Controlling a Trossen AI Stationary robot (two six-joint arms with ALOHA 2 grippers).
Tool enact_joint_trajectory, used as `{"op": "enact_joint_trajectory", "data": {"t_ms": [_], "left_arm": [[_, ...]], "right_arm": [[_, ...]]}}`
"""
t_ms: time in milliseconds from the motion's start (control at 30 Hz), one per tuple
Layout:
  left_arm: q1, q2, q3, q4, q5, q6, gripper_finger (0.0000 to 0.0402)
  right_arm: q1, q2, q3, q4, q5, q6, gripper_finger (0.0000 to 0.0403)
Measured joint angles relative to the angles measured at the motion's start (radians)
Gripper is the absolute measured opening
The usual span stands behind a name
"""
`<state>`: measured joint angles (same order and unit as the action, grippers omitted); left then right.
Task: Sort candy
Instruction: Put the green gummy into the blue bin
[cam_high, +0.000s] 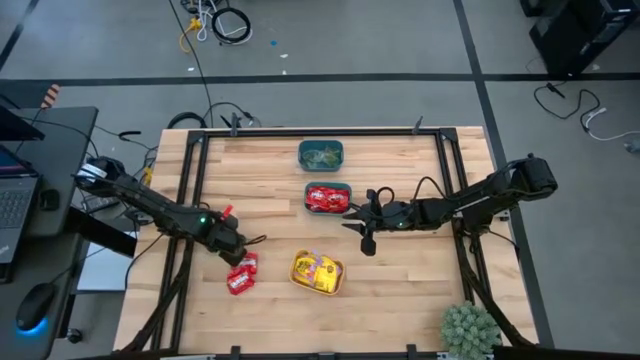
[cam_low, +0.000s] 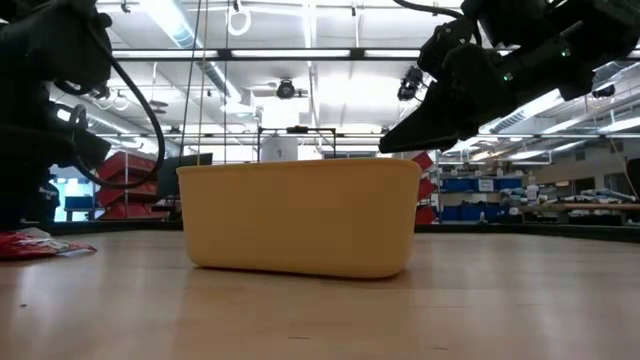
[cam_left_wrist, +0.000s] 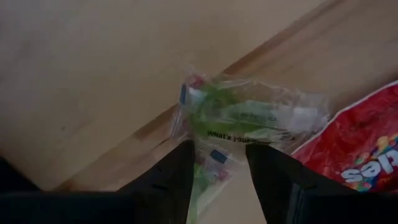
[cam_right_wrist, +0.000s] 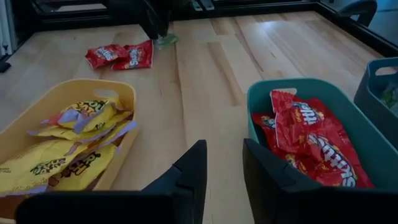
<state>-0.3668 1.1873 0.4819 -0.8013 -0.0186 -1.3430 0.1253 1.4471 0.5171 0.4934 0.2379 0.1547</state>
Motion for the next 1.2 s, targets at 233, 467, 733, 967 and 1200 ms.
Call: {"op": "enact_joint_trajectory", "data": {"t_ms": [233,467,733,967,1200], "left_arm": [[0.030,0.001,0.000,0.045,-0.108,0.134,0.0120],[0.054,0.005,0.025,0.082,-0.249,0.244,0.0009],[0.104,0.005,0.165,0.025,-0.303,0.423,0.0001],[0.174,0.008,0.358,0.013,-0.386,0.630,0.0001],[0.424,0.018,0.443,0.359,-0.226,0.930,0.0000]], "right_arm": [[0.000,0.000,0.000,0.000,0.000,0.000,0.0088],[0.000,0.000,0.000,0.001,0.000,0.000,0.0088],[0.000,-0.001,0.000,0.003,0.000,0.000,0.0087],[0.000,-0.001,0.000,0.007,0.000,-0.023,0.0087],[-0.001,-0.026,0.000,0.008,0.027,-0.036,0.0087]]}}
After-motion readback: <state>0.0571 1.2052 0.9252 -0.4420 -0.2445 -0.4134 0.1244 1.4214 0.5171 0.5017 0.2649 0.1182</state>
